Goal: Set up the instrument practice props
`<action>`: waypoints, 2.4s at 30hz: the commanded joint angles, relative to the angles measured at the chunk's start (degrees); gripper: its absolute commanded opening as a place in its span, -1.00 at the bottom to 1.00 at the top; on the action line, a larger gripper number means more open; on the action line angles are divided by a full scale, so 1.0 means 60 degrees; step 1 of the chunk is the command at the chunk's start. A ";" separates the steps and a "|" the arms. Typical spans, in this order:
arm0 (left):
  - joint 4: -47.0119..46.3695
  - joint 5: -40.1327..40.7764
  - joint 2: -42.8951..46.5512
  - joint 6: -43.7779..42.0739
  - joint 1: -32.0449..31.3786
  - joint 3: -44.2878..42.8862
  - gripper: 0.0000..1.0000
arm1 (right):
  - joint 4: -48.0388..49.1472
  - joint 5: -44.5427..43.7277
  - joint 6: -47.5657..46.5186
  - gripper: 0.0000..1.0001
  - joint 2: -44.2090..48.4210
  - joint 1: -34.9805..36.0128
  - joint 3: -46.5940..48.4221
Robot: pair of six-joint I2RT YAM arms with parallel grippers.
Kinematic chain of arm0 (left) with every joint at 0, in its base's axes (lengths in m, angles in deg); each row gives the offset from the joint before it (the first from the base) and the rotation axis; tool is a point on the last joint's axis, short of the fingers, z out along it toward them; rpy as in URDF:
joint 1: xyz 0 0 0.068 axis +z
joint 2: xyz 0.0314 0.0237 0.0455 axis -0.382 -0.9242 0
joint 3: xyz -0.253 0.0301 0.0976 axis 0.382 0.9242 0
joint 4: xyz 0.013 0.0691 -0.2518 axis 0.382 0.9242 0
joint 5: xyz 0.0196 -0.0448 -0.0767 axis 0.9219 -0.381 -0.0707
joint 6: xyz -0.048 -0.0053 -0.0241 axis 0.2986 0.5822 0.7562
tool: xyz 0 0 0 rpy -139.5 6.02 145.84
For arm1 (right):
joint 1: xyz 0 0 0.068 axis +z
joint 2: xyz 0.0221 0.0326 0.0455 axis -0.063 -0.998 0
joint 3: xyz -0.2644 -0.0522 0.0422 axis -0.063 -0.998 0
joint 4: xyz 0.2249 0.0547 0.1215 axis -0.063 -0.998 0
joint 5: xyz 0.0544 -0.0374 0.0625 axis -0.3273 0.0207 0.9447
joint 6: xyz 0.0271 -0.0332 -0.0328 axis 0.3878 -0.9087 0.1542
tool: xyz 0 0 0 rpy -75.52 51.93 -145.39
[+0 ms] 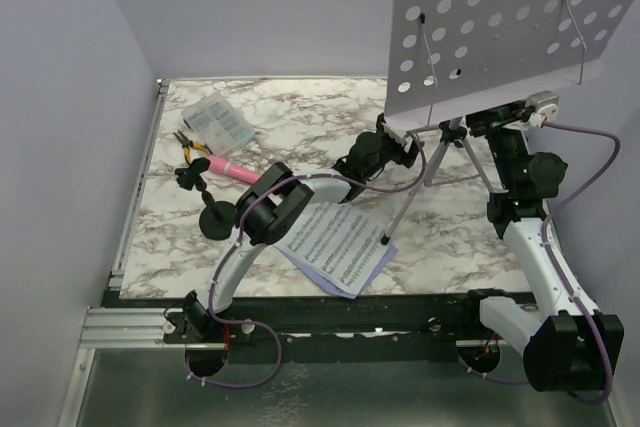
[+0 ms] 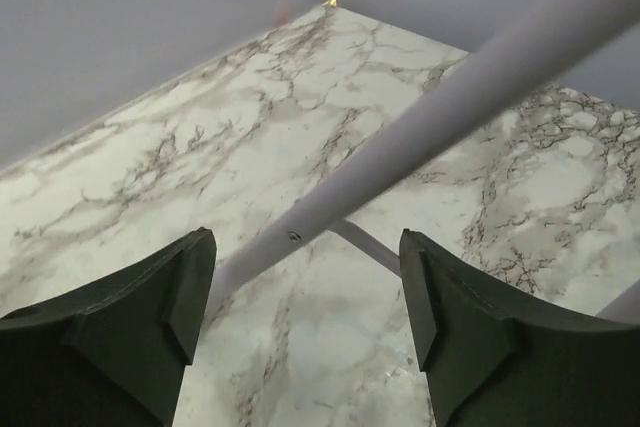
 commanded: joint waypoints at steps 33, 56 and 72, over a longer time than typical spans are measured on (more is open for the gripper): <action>0.4201 -0.0308 0.4116 0.3499 -0.1052 0.2483 0.39 | -0.0582 -0.3243 -0.0674 -0.99 0.0479 0.0009 0.2169; 0.6707 -0.1673 0.2387 0.2066 0.0900 -0.0268 -0.21 | 0.0492 -0.3077 -0.0881 -0.99 -0.1219 0.0602 0.2277; 0.5456 -0.2475 0.2452 0.2905 0.1229 -0.0209 0.54 | 0.1667 -0.5096 -0.3575 -0.99 -0.2194 0.3031 0.2238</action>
